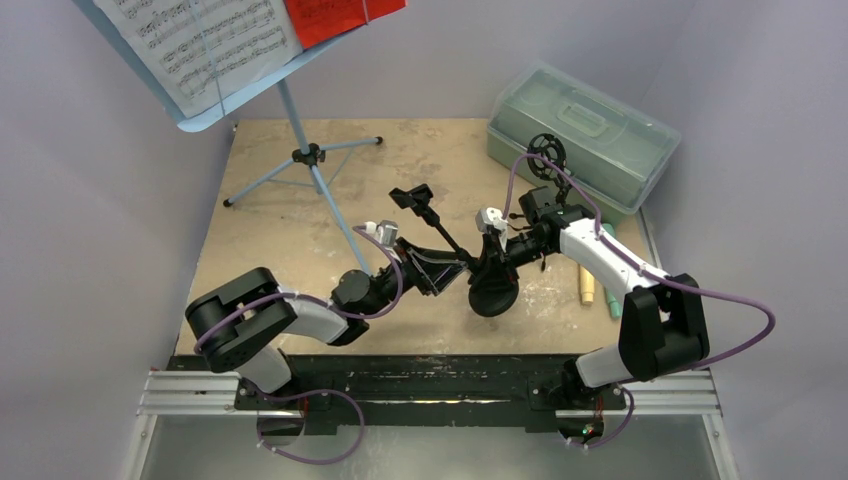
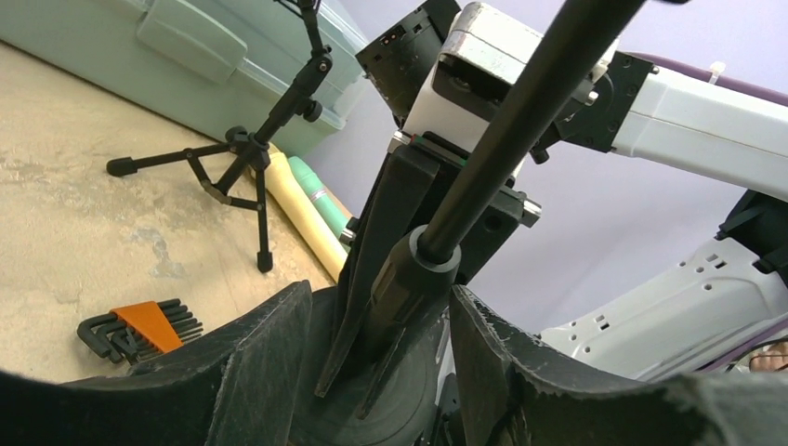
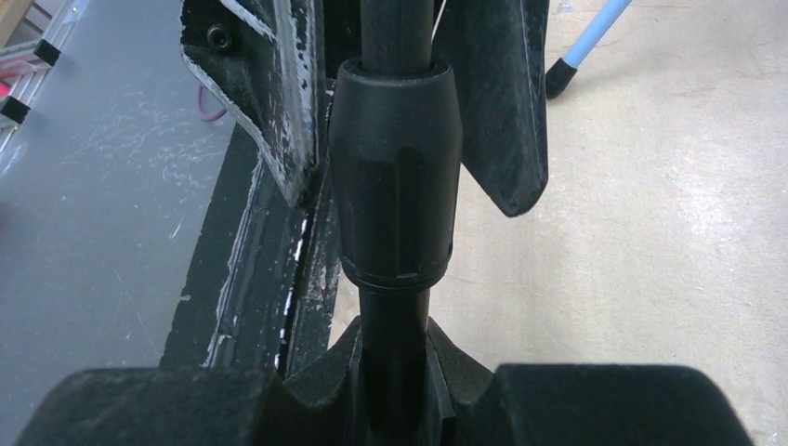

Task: Pack up the instrument practice props
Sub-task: Unscrew the knob on the microphone stand, then adjust the microphone stand.

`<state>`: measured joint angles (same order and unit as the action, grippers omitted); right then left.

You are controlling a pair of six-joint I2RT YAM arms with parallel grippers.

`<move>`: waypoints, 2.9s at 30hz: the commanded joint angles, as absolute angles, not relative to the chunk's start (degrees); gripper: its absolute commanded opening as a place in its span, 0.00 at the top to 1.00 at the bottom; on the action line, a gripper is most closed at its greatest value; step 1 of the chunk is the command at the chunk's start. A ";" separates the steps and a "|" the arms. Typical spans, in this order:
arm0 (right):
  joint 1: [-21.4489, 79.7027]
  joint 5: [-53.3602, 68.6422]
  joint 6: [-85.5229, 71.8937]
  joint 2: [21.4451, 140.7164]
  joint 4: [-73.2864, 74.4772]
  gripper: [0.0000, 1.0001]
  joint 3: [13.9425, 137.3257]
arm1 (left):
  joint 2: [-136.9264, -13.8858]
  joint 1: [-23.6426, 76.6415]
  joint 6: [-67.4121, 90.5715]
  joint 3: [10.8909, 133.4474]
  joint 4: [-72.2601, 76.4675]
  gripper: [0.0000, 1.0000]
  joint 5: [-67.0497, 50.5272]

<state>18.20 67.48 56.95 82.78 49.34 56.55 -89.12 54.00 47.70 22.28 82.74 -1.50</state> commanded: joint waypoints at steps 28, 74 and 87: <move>17.73 65.64 36.24 79.36 30.26 1.00 54.30 | -81.48 65.08 54.49 44.53 35.10 1.00 27.96; 13.18 70.29 43.36 77.70 36.46 1.00 54.91 | -75.80 40.64 25.34 78.66 0.79 0.84 -5.40; 13.10 70.93 44.82 77.61 37.79 1.00 55.38 | -65.63 40.46 26.16 70.86 1.55 0.45 10.20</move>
